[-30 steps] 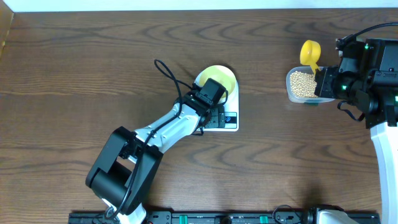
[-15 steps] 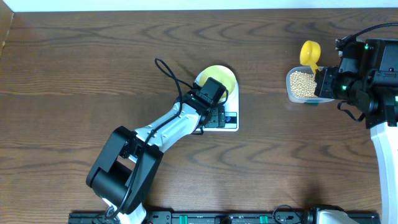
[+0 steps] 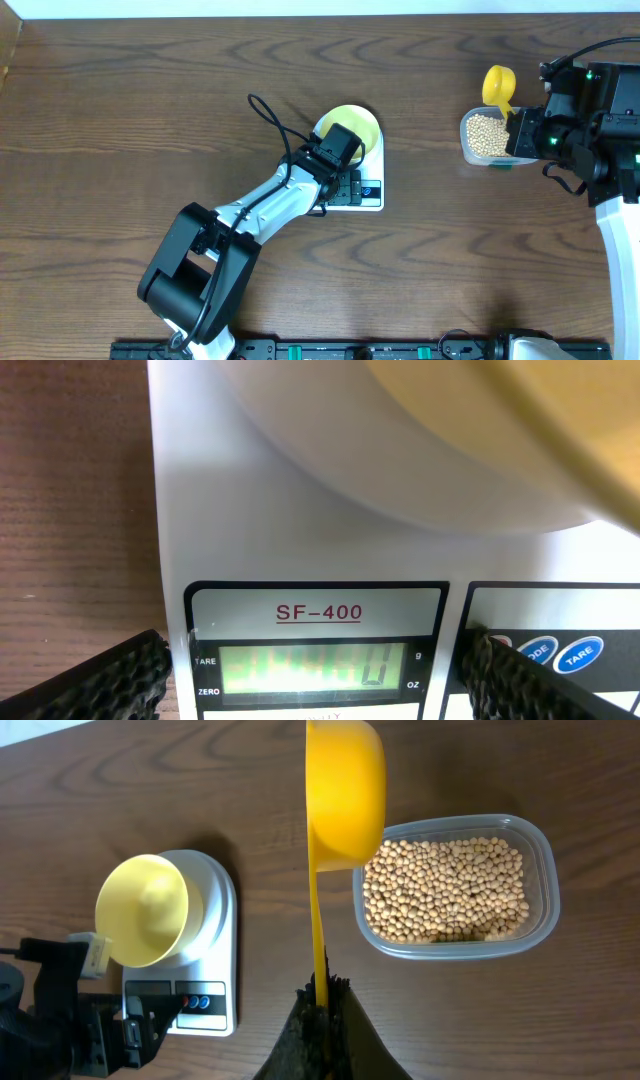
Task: Scoop item into bowl and weigh 50g on scale
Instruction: 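Press the scale's tare button with the left gripper, then withdraw the left gripper back from the scale, then lower the scoop into the soybeans with the right gripper, then lift the filled yellow scoop and carry it left over the bowl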
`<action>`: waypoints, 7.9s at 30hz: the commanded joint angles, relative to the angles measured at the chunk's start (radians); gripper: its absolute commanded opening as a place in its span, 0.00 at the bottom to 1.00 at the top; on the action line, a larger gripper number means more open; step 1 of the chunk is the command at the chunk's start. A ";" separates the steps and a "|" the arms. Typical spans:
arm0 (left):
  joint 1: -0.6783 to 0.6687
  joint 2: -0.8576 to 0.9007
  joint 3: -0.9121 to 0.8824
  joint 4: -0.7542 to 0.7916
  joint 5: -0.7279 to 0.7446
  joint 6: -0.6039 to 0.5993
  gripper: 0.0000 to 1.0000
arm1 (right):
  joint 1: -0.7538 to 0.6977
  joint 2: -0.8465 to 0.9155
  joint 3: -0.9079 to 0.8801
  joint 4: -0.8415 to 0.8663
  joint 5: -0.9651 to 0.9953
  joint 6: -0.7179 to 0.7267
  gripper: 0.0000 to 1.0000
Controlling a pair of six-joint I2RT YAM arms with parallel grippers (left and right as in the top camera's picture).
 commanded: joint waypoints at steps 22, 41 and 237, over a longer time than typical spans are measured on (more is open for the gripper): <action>0.000 -0.101 0.022 -0.025 0.000 0.017 0.96 | -0.001 -0.005 0.011 -0.012 0.005 -0.025 0.01; 0.263 -0.277 0.022 -0.119 0.542 0.221 0.97 | -0.001 -0.005 0.011 -0.011 0.004 -0.025 0.01; 0.498 -0.368 0.021 -0.229 0.071 0.369 0.97 | -0.045 0.075 -0.521 0.785 -0.885 0.740 0.01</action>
